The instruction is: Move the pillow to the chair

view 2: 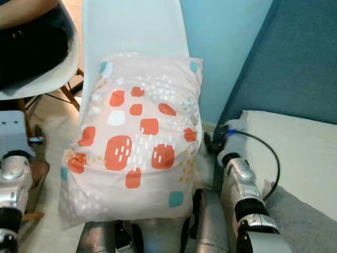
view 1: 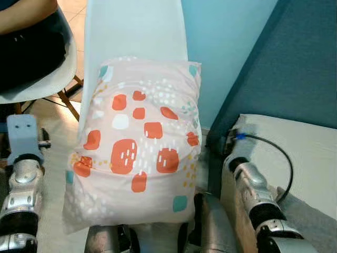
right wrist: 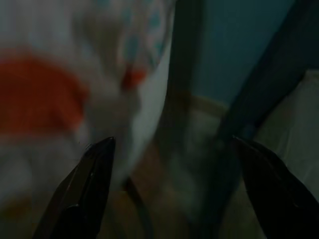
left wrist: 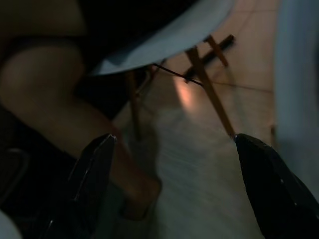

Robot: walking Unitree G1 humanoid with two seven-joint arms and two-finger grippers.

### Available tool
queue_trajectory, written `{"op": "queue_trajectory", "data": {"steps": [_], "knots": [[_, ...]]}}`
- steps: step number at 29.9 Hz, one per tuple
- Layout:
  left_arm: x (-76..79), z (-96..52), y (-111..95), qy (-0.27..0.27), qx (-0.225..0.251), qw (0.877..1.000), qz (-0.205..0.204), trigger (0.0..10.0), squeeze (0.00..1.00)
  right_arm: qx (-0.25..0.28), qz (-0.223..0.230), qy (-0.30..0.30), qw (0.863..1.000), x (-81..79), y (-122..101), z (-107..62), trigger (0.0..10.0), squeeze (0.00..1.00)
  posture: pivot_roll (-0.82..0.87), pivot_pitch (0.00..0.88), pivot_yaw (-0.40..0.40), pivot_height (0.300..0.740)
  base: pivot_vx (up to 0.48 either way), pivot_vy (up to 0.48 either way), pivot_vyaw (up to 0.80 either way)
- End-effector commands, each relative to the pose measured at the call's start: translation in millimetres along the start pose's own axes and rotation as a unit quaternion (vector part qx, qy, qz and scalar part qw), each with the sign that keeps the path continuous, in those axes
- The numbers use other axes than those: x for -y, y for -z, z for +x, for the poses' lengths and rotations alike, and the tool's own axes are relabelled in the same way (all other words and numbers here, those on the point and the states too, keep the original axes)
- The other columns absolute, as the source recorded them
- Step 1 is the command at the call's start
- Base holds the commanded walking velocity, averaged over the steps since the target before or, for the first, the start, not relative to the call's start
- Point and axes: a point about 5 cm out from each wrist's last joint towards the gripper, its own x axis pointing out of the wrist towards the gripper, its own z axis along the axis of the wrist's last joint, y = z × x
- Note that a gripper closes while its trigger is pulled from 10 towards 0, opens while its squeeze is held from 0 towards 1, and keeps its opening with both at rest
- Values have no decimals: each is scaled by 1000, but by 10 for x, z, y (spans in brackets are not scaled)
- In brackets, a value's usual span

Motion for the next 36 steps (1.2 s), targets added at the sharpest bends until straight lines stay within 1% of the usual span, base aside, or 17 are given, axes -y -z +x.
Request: {"op": "queue_trajectory", "data": {"steps": [1, 4, 8, 9, 10, 12, 13, 14, 15, 18, 21, 22, 25, 26, 29, 33, 36], "knots": [[28, -58, 63, 9, -14, 1000, -1, 10000, 0, -60, -43, -3, 997, 33, 224, -79, 10000, 0, 31, 199, -72, 563, 0, 0, 0], [41, -61, 51, 10, -14, 1000, 0, 10000, 0, -124, -98, -63, 985, -66, 370, -104, 10000, 0, 31, 197, -72, 563, 0, 0, 0], [38, -31, 4, 16, -8, 1000, 6, 10000, 0, -178, -95, -171, 964, -280, 511, -158, 10000, 0, 32, 196, -69, 563, 0, 0, 0], [28, -14, -16, 17, -7, 1000, 8, 10000, 0, -191, -96, -222, 951, -386, 543, -188, 10000, 0, 31, 194, -66, 563, 0, 0, 0], [28, -14, -16, 17, -7, 1000, 8, 10000, 0, -191, -96, -222, 951, -386, 543, -188, 10000, 0, 31, 194, -66, 563, 0, 0, 0], [17, -3, -42, 20, -7, 1000, 9, 10000, 0, -198, -101, -273, 936, -503, 558, -220, 10000, 0, 31, 194, -64, 563, 0, 0, 0], [17, -3, -42, 20, -7, 1000, 9, 10000, 0, -198, -101, -273, 936, -503, 558, -220, 10000, 0, 31, 194, -64, 563, 0, 0, 0], [6, 18, -88, 19, -4, 1000, 13, 10000, 0, -196, -100, -333, 917, -678, 559, -256, 10000, 0, 31, 193, -62, 563, 0, 0, 0], [3, 27, -110, 18, -1, 1000, 14, 10000, 0, -192, -101, -353, 910, -742, 556, -267, 10000, 0, 33, 194, -61, 563, 0, 0, 0], [11, 46, -162, 17, 5, 1000, 14, 10000, 0, -176, -82, -379, 905, -884, 526, -270, 10000, 0, 36, 194, -60, 563, 0, 0, 0], [56, 72, -243, 26, 15, 999, 15, 10000, 0, -155, -47, -434, 886, -1131, 459, -306, 10000, 0, 39, 196, -59, 563, 0, 0, 0], [56, 72, -243, 26, 15, 999, 15, 10000, 0, -155, -47, -434, 886, -1131, 459, -306, 10000, 0, 39, 196, -59, 563, 0, 0, 0], [90, 89, -287, 32, 20, 999, 13, 10000, 0, -135, -21, -475, 869, -1373, 351, -316, 10000, 0, 38, 197, -55, 563, 0, 0, 0], [90, 89, -287, 32, 20, 999, 13, 10000, 0, -135, -21, -475, 869, -1373, 351, -316, 10000, 0, 38, 197, -55, 563, 0, 0, 0], [112, 98, -311, 34, 22, 999, 11, 10000, 0, -120, -1, -495, 860, -1579, 250, -300, 10000, 0, 37, 199, -51, 563, 0, 0, 0], [166, 109, -371, 41, 29, 999, 10, 10000, 0, -92, 30, -532, 841, -1995, 48, -299, 10000, 0, 41, 199, -54, 563, 0, 0, 0], [172, 111, -383, 41, 30, 999, 10, 10000, 0, -86, 43, -541, 835, -2091, -11, -309, 10000, 0, 42, 199, -54, 563, 0, 0, 0]]}}
